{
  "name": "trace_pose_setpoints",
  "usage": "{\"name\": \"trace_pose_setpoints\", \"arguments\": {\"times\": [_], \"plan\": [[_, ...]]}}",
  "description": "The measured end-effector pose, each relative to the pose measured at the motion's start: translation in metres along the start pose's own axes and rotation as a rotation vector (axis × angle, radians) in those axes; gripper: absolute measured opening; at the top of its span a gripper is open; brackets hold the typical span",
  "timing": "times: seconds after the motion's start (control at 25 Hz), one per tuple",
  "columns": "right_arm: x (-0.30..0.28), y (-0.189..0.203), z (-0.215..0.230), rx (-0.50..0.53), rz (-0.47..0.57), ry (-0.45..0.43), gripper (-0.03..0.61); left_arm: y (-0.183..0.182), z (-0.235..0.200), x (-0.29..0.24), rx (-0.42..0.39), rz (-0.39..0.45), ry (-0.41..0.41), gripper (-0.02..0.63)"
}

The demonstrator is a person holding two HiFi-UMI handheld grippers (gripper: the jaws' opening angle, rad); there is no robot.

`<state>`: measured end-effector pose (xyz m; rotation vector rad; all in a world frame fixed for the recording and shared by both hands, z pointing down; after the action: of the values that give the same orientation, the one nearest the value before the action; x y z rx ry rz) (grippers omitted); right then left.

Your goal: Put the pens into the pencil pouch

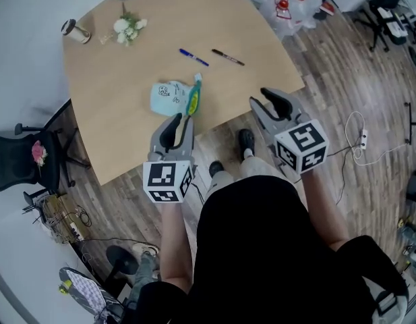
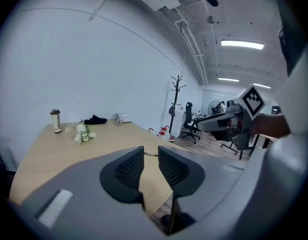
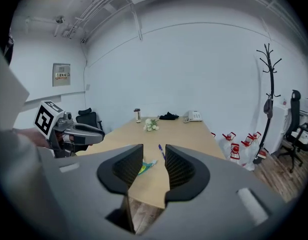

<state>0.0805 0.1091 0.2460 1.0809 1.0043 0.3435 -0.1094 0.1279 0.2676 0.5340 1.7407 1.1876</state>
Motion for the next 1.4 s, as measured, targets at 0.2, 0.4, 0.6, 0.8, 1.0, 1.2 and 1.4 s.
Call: {"name": "trace_pose_setpoints", "arguments": {"times": [0.2,0.4,0.6,0.8,1.0,1.2,1.4], "plan": [[-0.017,0.0,0.032,0.001,-0.031,-0.046,0.16,-0.018,0.009,-0.028,-0.003,-0.002,-0.012,0.116],[-0.035,0.001,0.065,0.02,-0.067,-0.075,0.161,-0.028,0.011,-0.051,-0.005,-0.022,-0.063,0.138],[-0.059,0.006,0.086,0.042,-0.115,-0.13,0.161,-0.021,0.009,-0.067,0.035,-0.07,-0.13,0.145],[-0.084,0.012,0.104,0.073,-0.154,-0.183,0.16,-0.016,0.015,-0.075,0.07,-0.105,-0.18,0.161],[-0.111,0.025,0.115,0.114,-0.194,-0.214,0.16,-0.002,0.013,-0.078,0.107,-0.147,-0.231,0.17],[-0.133,0.036,0.122,0.136,-0.242,-0.248,0.16,0.009,0.014,-0.083,0.137,-0.189,-0.259,0.199],[-0.151,0.051,0.131,0.159,-0.292,-0.271,0.16,0.018,0.018,-0.09,0.151,-0.214,-0.253,0.198]]}}
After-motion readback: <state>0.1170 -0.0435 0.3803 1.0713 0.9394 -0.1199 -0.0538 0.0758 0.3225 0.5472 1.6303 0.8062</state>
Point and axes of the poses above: the fingertips, and each gripper's own axes: x backward along the fingers, z to its right, y out of its underside, the point moved 2 cm from there along x, backward along the fingers, and after that the axes turned 5 degrees about -z, right-handed, at the moved point
